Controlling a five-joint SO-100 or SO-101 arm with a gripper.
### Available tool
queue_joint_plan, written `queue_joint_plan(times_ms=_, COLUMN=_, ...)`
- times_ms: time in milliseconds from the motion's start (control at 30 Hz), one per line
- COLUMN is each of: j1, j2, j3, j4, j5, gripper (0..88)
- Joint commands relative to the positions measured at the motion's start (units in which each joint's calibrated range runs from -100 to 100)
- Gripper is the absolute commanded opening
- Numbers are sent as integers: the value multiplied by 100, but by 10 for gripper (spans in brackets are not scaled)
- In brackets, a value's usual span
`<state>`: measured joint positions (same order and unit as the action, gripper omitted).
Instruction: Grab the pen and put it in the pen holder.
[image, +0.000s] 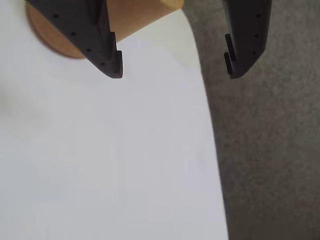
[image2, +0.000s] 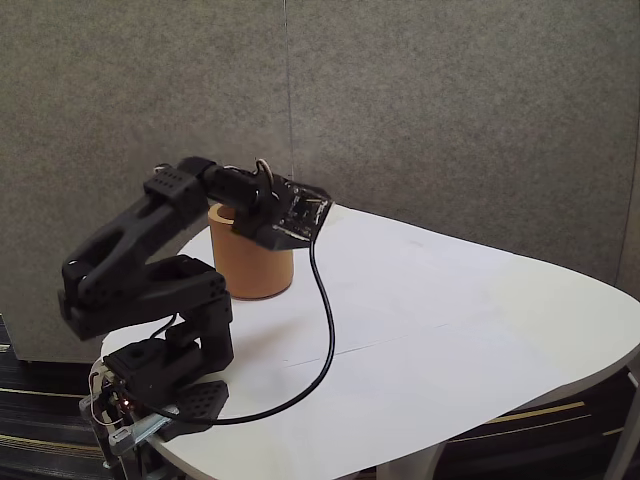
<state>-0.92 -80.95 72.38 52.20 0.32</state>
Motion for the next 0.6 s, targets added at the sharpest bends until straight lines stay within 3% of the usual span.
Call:
queue_joint_plan(times_ms=0, j1=311, j2=-417, j3=677, j4=42, j5=-55, gripper=290)
queue_joint_plan(times_ms=200, j1=289, j2=-1328, j3=1625, j4=34, j5=-55, gripper=290)
queue_joint_plan(times_ms=567, j1=304, j2=-1368, j3=2121, j4=51, j5=-61, gripper=290)
